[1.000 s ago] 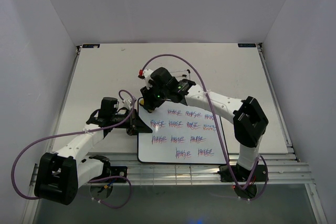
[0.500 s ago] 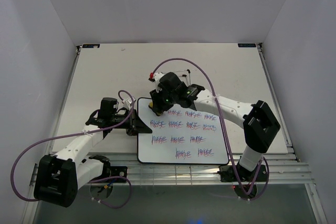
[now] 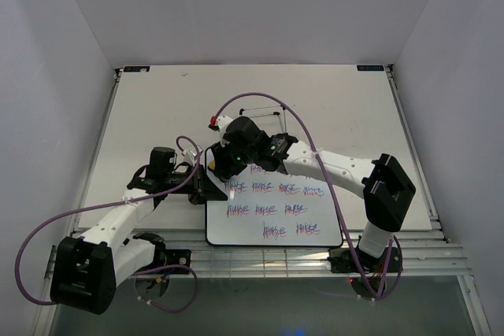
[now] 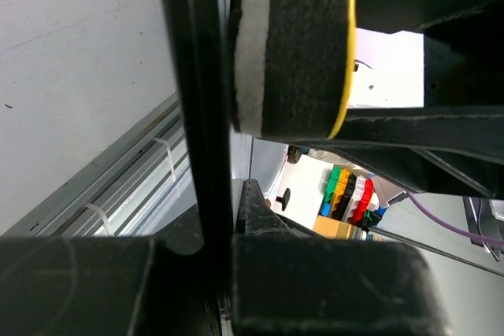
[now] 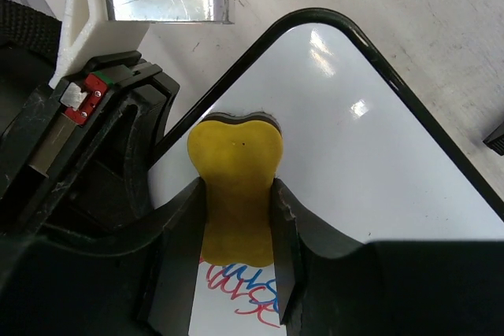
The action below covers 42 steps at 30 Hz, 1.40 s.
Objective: Erase the whiteboard
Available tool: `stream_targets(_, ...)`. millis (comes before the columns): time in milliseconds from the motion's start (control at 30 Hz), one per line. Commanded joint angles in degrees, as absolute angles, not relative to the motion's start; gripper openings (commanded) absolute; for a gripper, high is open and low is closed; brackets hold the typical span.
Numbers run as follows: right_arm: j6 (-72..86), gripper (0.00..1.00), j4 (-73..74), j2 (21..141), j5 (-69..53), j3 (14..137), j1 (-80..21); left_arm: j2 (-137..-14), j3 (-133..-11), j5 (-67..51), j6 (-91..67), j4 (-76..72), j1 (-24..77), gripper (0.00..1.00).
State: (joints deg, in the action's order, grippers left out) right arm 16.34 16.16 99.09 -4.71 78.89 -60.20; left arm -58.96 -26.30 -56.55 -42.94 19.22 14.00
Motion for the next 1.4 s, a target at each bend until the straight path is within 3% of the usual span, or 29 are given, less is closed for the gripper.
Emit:
stream_targets(0, 17.40, 0.25, 18.54, 101.08, -6.59, 75.86, -59.60, -57.74, -27.42, -40.08, -39.11, 21.27, 14.33, 0.00)
stream_targets(500, 15.29, 0.25, 16.35, 83.67, -9.84, 46.76, -38.41, -58.01, -27.95, -38.93, -38.85, 21.80, 13.97, 0.00)
stream_targets(733, 16.78, 0.24, 15.64, 86.48, -12.92, 52.81, -43.40, -59.33, -28.39, -39.99, -38.32, 21.36, 13.97, 0.00)
stream_targets(1067, 18.90, 0.23, 16.61, 96.93, -13.71, 72.31, -55.72, -59.68, -29.44, -38.41, -37.88, 21.88, 13.89, 0.00)
stream_targets(1367, 18.02, 0.23, 16.44, 94.14, -12.31, 64.79, -50.37, -62.48, -30.85, -40.51, -35.86, 21.80, 10.38, 0.00)
